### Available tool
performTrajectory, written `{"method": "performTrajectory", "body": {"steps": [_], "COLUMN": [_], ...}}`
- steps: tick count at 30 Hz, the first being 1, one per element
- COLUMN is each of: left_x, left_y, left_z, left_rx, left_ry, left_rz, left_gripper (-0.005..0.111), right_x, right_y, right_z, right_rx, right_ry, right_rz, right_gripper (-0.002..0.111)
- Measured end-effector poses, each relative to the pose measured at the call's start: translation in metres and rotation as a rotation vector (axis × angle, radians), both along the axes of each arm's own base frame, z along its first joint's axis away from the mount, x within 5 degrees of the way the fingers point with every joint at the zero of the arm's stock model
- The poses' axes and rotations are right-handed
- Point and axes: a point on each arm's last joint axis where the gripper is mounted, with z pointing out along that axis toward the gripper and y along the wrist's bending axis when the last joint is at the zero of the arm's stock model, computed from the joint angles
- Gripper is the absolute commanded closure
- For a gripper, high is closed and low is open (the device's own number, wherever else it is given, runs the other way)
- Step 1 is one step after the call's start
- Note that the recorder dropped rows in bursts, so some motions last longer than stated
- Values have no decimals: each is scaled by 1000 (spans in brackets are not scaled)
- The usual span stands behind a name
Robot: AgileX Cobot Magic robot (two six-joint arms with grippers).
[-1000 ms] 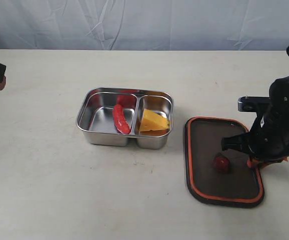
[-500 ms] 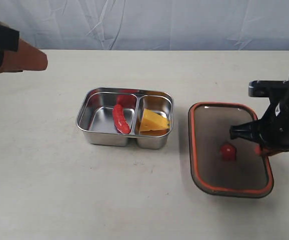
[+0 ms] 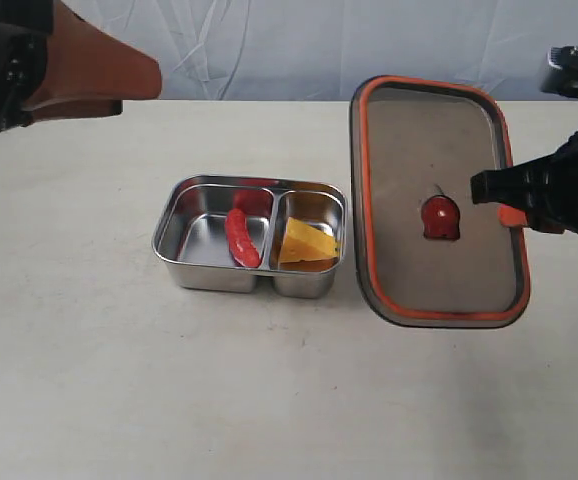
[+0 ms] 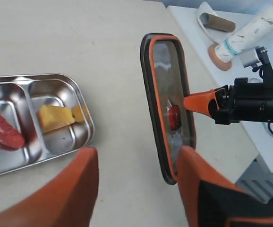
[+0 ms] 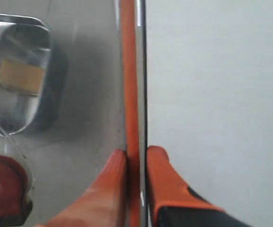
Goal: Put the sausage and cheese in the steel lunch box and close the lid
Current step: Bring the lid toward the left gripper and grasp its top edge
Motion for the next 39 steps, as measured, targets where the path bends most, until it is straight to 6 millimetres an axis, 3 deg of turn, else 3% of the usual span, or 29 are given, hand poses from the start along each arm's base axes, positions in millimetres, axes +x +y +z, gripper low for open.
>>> {"method": "performTrajectory", "body": {"steps": [6,22,32,39], "left_x": [12,35,35,30], "left_y": [-14,-27,-30,-50], "left_z": [-9,-28,-28,-34], "left_rx": [-90,-155,-171,-155], "left_ry": [38,60,26,29], "left_rz": [-115,-199,-233,-276], "left_gripper": [57,57,57,58], "right_x": [-6,-14,-17,-17], "right_y": [11,35,50,65], "right_z": [9,16,20,21], "right_rx": [116,242,272,276], "right_ry": [-20,-59,-75,-72], "right_rz": [93,217,254,303], "right_gripper": [109,109,109,109]}}
